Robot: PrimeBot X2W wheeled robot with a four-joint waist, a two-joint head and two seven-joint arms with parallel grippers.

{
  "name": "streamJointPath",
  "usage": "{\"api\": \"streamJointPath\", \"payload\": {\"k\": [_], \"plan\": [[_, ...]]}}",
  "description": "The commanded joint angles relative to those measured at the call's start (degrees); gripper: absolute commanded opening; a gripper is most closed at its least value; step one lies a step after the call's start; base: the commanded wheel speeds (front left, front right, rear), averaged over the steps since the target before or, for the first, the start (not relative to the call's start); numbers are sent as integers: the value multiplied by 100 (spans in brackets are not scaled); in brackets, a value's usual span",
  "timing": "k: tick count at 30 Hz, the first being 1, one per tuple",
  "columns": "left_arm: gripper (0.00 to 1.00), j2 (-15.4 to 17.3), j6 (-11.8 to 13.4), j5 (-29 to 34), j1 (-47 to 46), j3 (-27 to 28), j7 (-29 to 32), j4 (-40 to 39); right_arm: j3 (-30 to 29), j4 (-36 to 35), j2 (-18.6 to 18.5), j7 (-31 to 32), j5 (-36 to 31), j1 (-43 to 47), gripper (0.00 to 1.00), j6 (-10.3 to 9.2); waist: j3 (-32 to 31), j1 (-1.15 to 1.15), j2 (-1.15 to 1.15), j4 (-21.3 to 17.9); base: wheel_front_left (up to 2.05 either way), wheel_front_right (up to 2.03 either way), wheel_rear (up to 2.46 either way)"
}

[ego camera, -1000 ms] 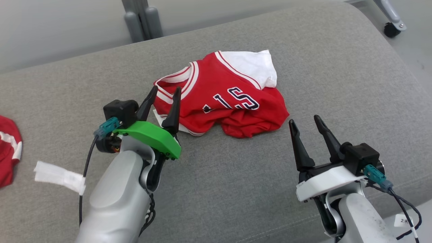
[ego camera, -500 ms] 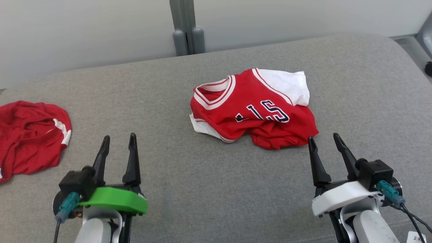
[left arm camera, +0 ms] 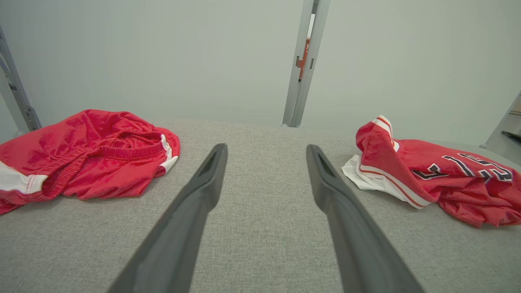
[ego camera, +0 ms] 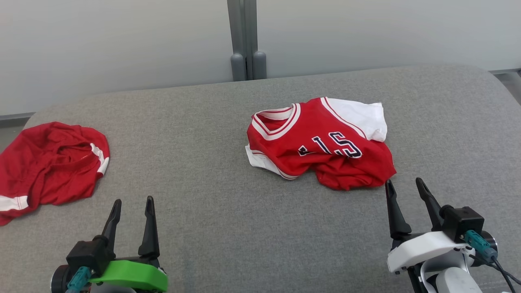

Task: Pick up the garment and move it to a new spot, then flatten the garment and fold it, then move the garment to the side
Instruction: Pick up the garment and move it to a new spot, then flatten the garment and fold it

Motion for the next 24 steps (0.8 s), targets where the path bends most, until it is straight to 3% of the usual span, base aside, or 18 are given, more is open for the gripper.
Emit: {"api": "streamJointPath", "payload": {"k": [1,14,18,24], "plan": [[100,1,-15,34,81,17,-3,-36,-23,11,-15,16,-19,59,100,3,16,0,0,-12,0,0,0],[100,-15,-9,-82,5,-70,-3,123,3,39,-15,12,12,-76,100,3,97,0,0,-74,0,0,0],[100,-15,-30,-21,-520,-377,1,596,11,63,-15,64,-47,-191,100,3,211,0,0,-102,0,0,0],[100,-11,-77,-288,-1966,-1087,541,1214,24,3,-14,139,-273,-522,100,3,646,0,0,-155,0,0,0]]}}
